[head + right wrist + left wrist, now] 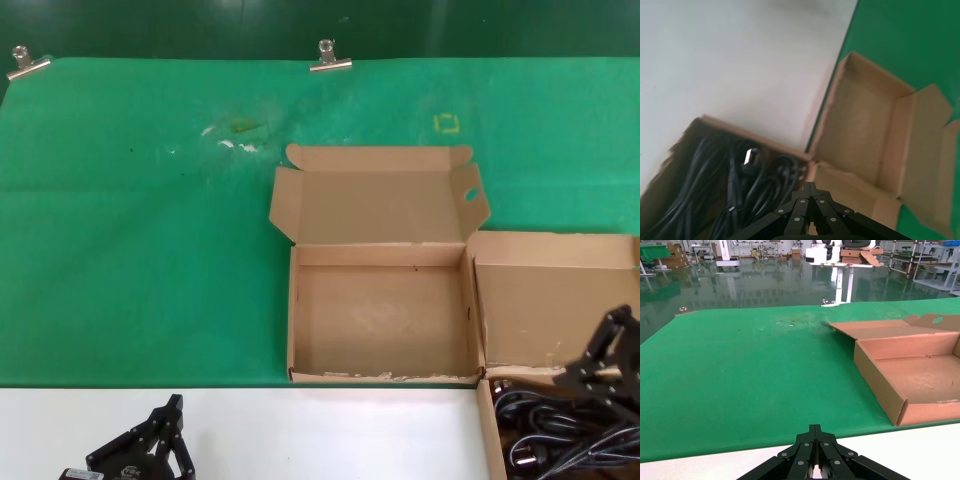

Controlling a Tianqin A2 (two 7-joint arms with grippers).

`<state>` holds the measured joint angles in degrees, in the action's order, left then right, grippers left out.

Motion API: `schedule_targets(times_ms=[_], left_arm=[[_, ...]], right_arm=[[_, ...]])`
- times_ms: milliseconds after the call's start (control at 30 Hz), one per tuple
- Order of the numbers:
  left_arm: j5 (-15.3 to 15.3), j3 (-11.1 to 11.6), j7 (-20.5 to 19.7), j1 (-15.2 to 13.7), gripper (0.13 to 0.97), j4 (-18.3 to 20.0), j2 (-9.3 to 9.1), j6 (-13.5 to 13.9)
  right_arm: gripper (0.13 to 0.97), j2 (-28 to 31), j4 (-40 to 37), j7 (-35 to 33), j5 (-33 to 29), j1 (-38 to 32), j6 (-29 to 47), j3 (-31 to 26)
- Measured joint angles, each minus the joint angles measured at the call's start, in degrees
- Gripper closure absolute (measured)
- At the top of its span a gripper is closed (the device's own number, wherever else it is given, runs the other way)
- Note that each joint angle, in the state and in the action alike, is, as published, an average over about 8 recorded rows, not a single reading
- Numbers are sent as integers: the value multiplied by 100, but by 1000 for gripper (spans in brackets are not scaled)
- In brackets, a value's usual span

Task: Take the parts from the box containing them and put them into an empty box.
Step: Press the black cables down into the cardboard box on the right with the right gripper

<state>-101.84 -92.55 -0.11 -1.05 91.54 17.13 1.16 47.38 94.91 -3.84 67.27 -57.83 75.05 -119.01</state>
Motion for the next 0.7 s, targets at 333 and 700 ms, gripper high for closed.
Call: schedule_targets(times_ms=[333,700], left_arm=[[0,0,0,0,948,0,0,0],[0,0,0,0,948,0,0,0]], right_arm=[[944,189,106,123,-149,276,191,-84],[942,211,-31,44,-273,654,45,-122]])
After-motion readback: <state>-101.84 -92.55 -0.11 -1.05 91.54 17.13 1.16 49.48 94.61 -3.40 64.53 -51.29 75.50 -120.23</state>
